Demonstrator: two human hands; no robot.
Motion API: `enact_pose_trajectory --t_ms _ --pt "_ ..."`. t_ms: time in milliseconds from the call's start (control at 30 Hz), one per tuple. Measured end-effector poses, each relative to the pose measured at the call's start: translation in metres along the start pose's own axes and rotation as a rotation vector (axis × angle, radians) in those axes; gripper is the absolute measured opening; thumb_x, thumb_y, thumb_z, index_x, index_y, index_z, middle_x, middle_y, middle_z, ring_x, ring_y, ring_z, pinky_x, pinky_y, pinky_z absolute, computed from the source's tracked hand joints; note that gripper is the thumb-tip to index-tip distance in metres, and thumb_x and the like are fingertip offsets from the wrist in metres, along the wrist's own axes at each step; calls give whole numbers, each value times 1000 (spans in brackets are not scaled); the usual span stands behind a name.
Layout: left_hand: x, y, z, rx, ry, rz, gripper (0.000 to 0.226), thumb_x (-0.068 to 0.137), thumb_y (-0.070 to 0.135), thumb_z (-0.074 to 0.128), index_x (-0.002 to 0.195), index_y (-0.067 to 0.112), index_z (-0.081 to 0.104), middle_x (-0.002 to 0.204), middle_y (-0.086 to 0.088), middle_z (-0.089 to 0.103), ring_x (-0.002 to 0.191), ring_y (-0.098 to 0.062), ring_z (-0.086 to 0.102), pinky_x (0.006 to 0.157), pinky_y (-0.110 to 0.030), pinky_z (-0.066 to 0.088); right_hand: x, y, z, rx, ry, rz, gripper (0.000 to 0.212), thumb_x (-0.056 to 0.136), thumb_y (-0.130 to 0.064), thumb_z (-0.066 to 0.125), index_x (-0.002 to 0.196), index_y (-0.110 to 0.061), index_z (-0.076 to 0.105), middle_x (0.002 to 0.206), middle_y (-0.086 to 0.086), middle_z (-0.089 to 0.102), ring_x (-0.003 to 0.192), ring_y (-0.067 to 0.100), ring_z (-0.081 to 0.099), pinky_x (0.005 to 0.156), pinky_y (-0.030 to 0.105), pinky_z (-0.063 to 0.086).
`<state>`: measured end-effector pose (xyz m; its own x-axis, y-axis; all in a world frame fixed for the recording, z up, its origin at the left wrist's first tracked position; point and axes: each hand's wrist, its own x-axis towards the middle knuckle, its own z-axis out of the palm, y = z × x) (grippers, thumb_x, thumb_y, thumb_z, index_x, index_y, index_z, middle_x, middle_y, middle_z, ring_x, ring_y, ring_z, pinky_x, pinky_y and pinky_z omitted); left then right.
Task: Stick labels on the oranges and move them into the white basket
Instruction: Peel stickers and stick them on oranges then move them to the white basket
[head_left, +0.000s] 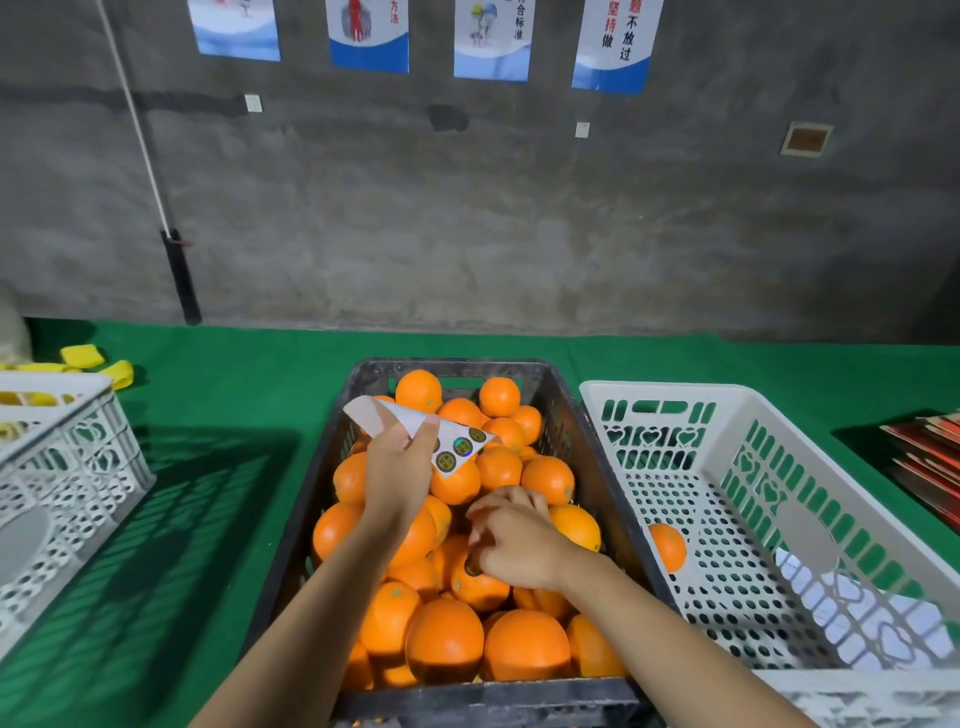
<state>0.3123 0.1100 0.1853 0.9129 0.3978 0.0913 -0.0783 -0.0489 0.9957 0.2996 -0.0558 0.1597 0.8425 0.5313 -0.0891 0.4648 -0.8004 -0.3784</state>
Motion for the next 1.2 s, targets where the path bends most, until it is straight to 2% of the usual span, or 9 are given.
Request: enact_pose_trajectory --t_ms 67,200,400,533,600,800,967,1067,1200 --pt "-2 -1 1 56 -24 26 48 98 35 61 84 -11 59 77 -21 70 64 -22 65 58 -37 45 -1 -1 2 -72 3 -15 22 84 -27 60 103 -27 71 142 -8 49 133 19 27 109 35 12" --pt "-6 1 3 135 -61 48 34 98 35 60 93 2 69 82 0 77 75 -10 74 65 -37 61 -3 -3 3 -94 48 -34 20 88 -27 61 105 -32 71 131 -7 54 126 21 34 107 38 16" --pt "-7 0 5 173 -60 36 31 97 34 62 94 4 69 86 -1 77 78 -11 74 66 -38 62 -3 -1 1 -7 81 -6 22 93 -18 60 106 -27 74 114 -13 68 118 13 50 113 45 14" --pt "-9 2 4 187 -62 31 34 97 33 63 96 -1 68 83 0 76 77 -11 75 67 -42 62 -3 -3 3 0 66 28 44 91 -24 63 134 -31 55 114 -7 66 118 19 50 110 38 18" --pt "-10 3 5 201 -57 38 36 97 33 63 96 -3 67 81 -1 76 73 -9 74 68 -47 60 -4 -4 5 -56 57 13 37 93 -31 60 130 -30 56 109 -3 64 114 23 52 106 39 20" --pt "-10 0 5 266 -38 69 37 97 35 62 95 -1 67 82 -2 75 72 -7 73 61 -35 60 -5 -6 5 -295 56 -17 23 99 -27 49 117 -21 62 114 5 60 111 27 53 98 44 27" --pt "-8 -3 5 261 -31 71 34 97 35 62 96 2 68 86 1 75 77 -11 74 63 -32 63 -10 -10 0 -367 -114 -47 53 90 -59 54 128 -22 59 127 5 56 123 26 42 108 50 22" --pt "-6 -6 6 272 -36 69 33 98 36 61 94 4 67 88 -1 75 79 -14 74 61 -32 62 -10 -11 -2 -468 -209 -50 59 87 -58 62 131 -19 58 137 6 50 130 27 35 113 51 17" --pt "-7 -4 7 277 -21 82 41 98 38 59 82 0 60 75 -5 72 66 -10 70 46 -19 43 -9 -9 0 -510 -177 -65 51 86 -48 69 125 -15 60 135 8 51 129 29 36 112 49 19"
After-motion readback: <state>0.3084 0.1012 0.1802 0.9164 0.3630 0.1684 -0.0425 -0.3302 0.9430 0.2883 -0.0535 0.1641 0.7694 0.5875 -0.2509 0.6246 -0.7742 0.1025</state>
